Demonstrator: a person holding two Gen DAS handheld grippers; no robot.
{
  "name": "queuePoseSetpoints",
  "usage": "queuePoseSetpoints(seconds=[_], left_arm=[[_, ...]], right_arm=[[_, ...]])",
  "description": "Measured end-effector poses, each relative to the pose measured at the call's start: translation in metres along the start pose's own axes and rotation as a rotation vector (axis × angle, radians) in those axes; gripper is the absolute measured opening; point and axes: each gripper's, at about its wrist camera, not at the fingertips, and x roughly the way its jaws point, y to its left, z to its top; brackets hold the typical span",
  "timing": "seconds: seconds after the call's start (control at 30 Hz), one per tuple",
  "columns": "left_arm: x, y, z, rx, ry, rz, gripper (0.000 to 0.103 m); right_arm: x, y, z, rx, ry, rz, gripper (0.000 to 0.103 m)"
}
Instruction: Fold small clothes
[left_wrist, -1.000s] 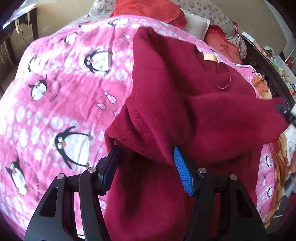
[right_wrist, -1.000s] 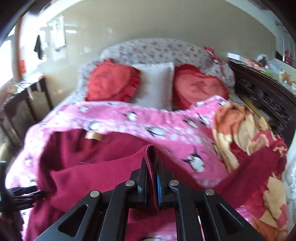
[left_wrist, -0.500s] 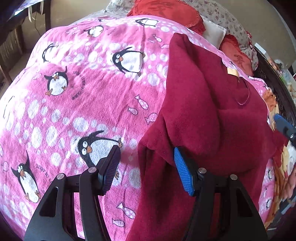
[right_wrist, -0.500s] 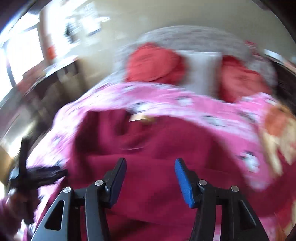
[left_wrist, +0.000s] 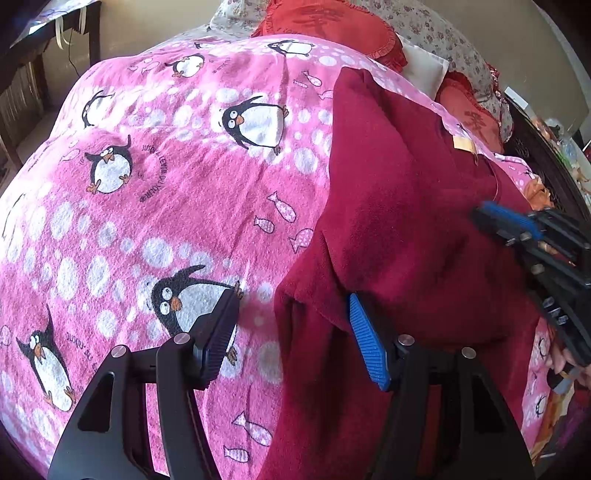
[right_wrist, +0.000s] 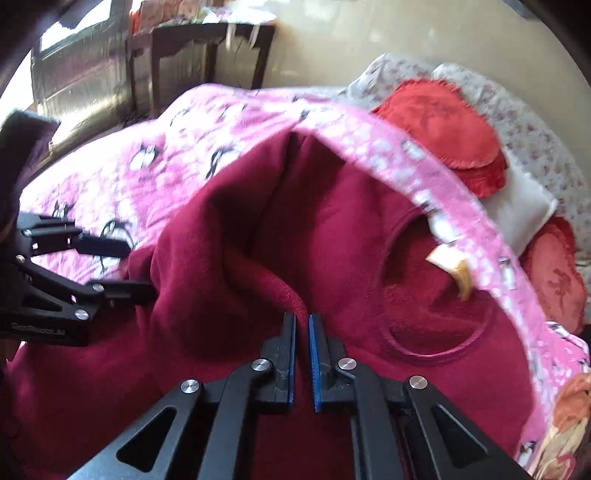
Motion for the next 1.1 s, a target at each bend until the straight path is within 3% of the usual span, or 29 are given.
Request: queuePoseSetpoints(seconds=[0.1,0.27,0.33,0.43,0.5,0.6,0.7,0.77,0.87,0.97,1.1], left_arm=[[0.001,0.002,-0.003,-0.011,-0.013,0.009,0.065],[-0.009,-0.003,-0.002,0.008,-0.001,0.036,0.064],[-0.021,-0.004,0.001,0.014,-0.033,0.039,0.064],[-0.038,-0.011,0.011,0.050,-0.110,0.044,0.064],[-0.040,-0.020,0.019,0.079,-0.136,0.041,0.065],[-0.030,-0.033,0.030,0.102,-0.127,0.032,0.065],[-0.011,-0.047,0.039,0.124,-0.124,0.040,0.065],[0.006,-0.051,0.046,0.121,-0.118,0.085,0.065],[0.030,-0.042,0.053,0.064,-0.064,0.181,0.065],[0.034,-0.024,0.056,-0.036,-0.053,0.123,0.067],[0.031,-0.024,0.054,0.004,-0.053,0.123,0.067]], right_arm=[[-0.022,-0.015,-0.003,0.103,-0.086,-0.045,0.006],[0.012,-0.026,-0.019,0.207,0.042,-0.067,0.006],[0.005,-0.033,-0.020,0.265,0.023,-0.027,0.008],[-0.025,-0.048,-0.028,0.351,-0.050,-0.040,0.023],[-0.044,-0.059,-0.041,0.388,-0.080,-0.105,0.047],[-0.060,-0.073,-0.064,0.436,-0.106,-0.184,0.048],[-0.046,-0.092,-0.081,0.524,-0.048,-0.145,0.048],[-0.035,-0.099,-0.090,0.561,-0.030,-0.138,0.047],[-0.026,-0.101,-0.090,0.546,-0.058,-0.200,0.044],[-0.022,-0.102,-0.084,0.501,-0.069,-0.285,0.043],[-0.037,-0.102,-0.086,0.530,-0.062,-0.241,0.043]])
